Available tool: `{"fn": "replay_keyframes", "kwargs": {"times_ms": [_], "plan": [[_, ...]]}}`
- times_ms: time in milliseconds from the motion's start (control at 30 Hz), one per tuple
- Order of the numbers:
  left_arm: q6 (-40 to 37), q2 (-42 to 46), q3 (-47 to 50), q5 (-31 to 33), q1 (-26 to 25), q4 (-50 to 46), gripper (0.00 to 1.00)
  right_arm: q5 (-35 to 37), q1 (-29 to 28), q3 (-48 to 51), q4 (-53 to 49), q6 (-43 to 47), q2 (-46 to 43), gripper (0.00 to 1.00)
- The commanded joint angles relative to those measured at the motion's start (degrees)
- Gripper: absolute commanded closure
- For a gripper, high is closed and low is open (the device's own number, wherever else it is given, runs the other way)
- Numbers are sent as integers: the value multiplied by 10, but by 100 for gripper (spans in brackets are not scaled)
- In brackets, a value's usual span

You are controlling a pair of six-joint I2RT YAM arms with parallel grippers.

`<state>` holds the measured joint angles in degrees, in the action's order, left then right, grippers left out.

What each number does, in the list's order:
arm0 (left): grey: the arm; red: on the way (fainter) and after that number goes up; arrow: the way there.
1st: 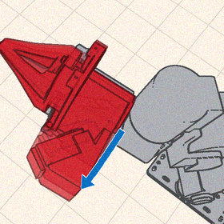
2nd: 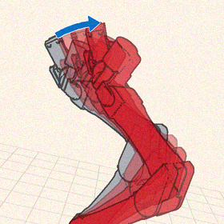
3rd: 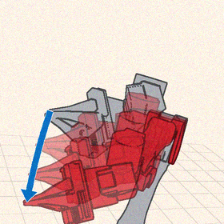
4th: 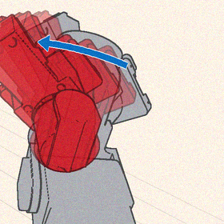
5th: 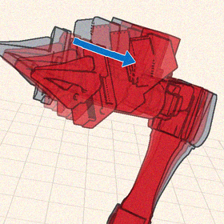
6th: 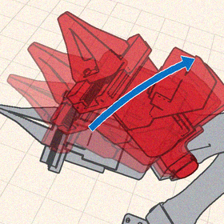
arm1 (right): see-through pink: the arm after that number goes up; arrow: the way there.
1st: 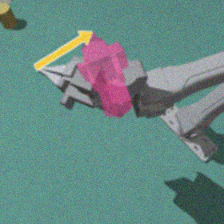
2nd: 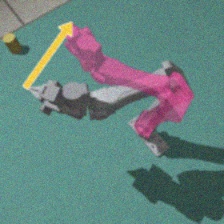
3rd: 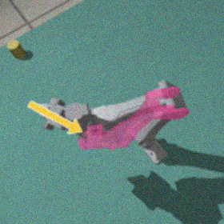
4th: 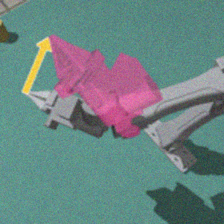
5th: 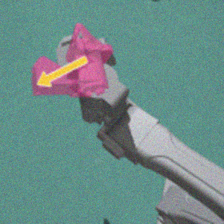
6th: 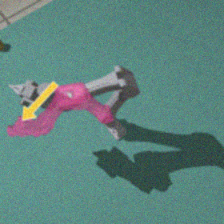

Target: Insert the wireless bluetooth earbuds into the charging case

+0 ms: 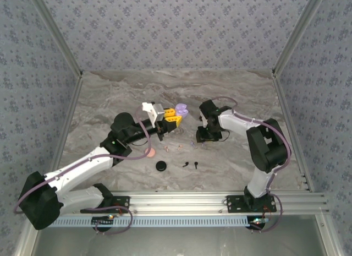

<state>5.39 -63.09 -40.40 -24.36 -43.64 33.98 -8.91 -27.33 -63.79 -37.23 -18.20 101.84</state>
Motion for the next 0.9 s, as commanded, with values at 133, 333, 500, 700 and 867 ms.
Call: {"fn": "replay_keyframes", "kwargs": {"times_ms": [133, 333, 500, 700, 867], "plan": [[-9, 15, 3, 10, -5, 1, 100, 13, -10, -22, -15, 4, 34, 60], [-11, 17, 5, 14, -5, -1, 100, 12, -16, -23, -16, 3, 46, 68], [-11, 17, 4, 16, -5, -2, 100, 16, -21, -23, -26, 3, 45, 70], [-12, 17, 5, 16, -4, -2, 100, 44, -33, -24, -47, 4, 43, 70], [-12, 17, 4, 16, -5, -3, 100, 53, -39, -22, -54, 4, 42, 70]]}}
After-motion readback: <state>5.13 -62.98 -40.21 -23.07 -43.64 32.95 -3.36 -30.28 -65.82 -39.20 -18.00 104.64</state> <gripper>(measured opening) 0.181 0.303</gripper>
